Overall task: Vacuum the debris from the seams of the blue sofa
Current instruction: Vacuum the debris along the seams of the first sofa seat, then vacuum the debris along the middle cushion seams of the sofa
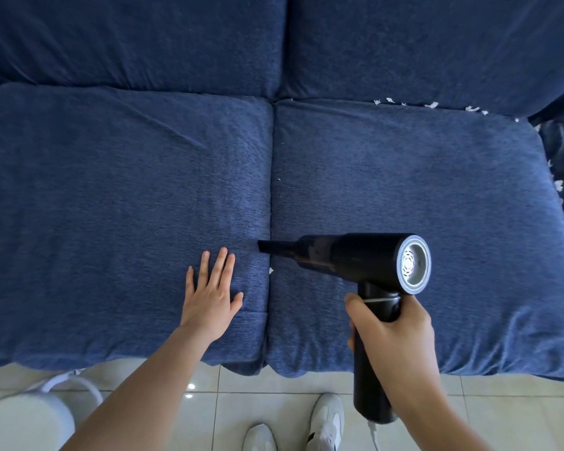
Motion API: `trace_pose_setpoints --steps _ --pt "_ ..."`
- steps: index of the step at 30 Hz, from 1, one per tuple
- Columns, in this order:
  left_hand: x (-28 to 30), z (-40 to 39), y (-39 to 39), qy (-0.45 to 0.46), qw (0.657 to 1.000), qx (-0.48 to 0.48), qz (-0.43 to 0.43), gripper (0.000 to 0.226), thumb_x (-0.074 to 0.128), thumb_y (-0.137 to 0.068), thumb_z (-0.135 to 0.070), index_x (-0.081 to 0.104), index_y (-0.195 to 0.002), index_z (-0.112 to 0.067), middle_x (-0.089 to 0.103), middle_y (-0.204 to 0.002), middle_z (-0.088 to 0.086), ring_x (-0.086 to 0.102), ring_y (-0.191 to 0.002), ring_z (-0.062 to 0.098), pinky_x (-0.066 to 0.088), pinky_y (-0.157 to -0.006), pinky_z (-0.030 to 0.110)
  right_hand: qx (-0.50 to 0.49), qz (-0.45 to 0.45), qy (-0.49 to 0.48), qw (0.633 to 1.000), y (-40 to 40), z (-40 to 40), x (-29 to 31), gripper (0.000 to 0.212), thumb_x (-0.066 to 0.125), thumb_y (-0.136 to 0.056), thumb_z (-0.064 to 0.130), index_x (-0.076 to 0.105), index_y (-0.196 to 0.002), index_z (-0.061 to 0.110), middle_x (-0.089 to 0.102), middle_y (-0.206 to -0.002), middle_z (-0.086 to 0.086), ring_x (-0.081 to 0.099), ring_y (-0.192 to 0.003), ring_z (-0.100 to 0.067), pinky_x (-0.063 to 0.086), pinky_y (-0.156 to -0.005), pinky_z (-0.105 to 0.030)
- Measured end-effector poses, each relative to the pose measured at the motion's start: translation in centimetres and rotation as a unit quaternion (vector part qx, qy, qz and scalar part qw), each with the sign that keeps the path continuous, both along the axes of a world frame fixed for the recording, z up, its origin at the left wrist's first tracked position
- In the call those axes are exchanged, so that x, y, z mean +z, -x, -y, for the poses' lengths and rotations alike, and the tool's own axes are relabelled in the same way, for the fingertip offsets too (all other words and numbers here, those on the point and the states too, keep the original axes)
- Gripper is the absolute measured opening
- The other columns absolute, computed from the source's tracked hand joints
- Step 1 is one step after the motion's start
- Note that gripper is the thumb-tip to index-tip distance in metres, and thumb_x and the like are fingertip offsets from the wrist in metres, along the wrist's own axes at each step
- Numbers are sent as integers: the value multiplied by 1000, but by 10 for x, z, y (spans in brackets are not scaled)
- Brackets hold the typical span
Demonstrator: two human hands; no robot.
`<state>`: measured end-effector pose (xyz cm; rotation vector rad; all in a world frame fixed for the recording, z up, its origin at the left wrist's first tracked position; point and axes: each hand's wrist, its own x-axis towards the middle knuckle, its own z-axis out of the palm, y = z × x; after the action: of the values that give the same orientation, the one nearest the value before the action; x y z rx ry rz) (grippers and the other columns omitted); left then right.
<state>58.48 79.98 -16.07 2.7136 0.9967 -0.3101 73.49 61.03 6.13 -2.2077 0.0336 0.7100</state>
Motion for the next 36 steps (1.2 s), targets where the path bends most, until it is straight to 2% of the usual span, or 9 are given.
trace_pose_setpoints --steps 3,8,17,20,22,25,31,34,36 --pt "3 1 -1 5 1000 3 -5 81 44 -95 -49 2 -155 -15 -13 -160 -3 -10 -148 28 6 -118 54 1 0 22 1000 2 12 3 20 74 -72 28 62 -73 13 67 -54 -5 67 -51 -19 58 -77 -51" --pt "3 2 -2 -3 1000 4 -1 82 53 -92 -47 13 -154 -12 0 -162 1 1 -149 32 12 -117 57 8 -11 49 999 7 26 0 19 74 -71 33 63 -76 19 70 -61 -5 68 -81 -33 54 -87 -49" --pt "5 1 -4 -13 1000 -1 -6 82 56 -91 -45 16 -154 -11 1 -162 2 1 -149 32 13 -116 57 9 6 39 999 4 16 -10 23 73 -69 38 59 -75 20 69 -63 -4 68 -81 -35 55 -83 -47" --pt "8 -2 -9 -15 999 -27 -13 80 56 -91 -43 17 -154 -13 3 -162 1 1 -149 33 15 -117 58 17 7 29 999 -6 16 -10 17 73 -74 30 60 -74 18 68 -58 -4 70 -68 -27 58 -74 -43" --pt "10 -5 -17 -6 1000 -25 -10 78 51 -94 -44 11 -155 -16 -5 -162 -3 -5 -149 31 10 -118 55 26 7 24 999 -14 16 -7 16 73 -74 26 61 -74 16 68 -57 -6 68 -56 -19 57 -66 -38" --pt "13 -10 -32 8 1000 -18 -8 77 43 -97 -46 3 -155 -18 -13 -160 -5 -12 -148 29 3 -119 52 27 18 8 999 -28 11 -3 15 73 -75 24 61 -73 14 67 -55 -8 68 -57 -23 54 -60 -33" --pt "9 -19 -60 3 1000 -12 -25 76 37 -98 -51 -2 -154 -18 -17 -160 -3 -17 -147 29 -1 -118 52 37 32 -17 999 -59 -19 -14 19 70 -74 33 59 -77 18 68 -60 -6 69 -68 -26 57 -71 -42" --pt "8 -24 -72 -14 999 -13 -32 76 38 -96 -53 5 -155 -20 -11 -161 -3 -13 -147 32 2 -118 55 32 48 -32 998 -80 -42 -18 17 69 -77 30 58 -77 18 67 -61 -5 69 -72 -28 56 -71 -40" --pt "6 -29 -82 -21 998 -11 -50 75 35 -96 -54 1 -155 -23 -15 -160 -4 -17 -146 33 -2 -117 56 41 51 -35 997 -99 -56 -19 16 68 -77 29 57 -78 18 66 -61 -3 69 -73 -27 56 -71 -39"
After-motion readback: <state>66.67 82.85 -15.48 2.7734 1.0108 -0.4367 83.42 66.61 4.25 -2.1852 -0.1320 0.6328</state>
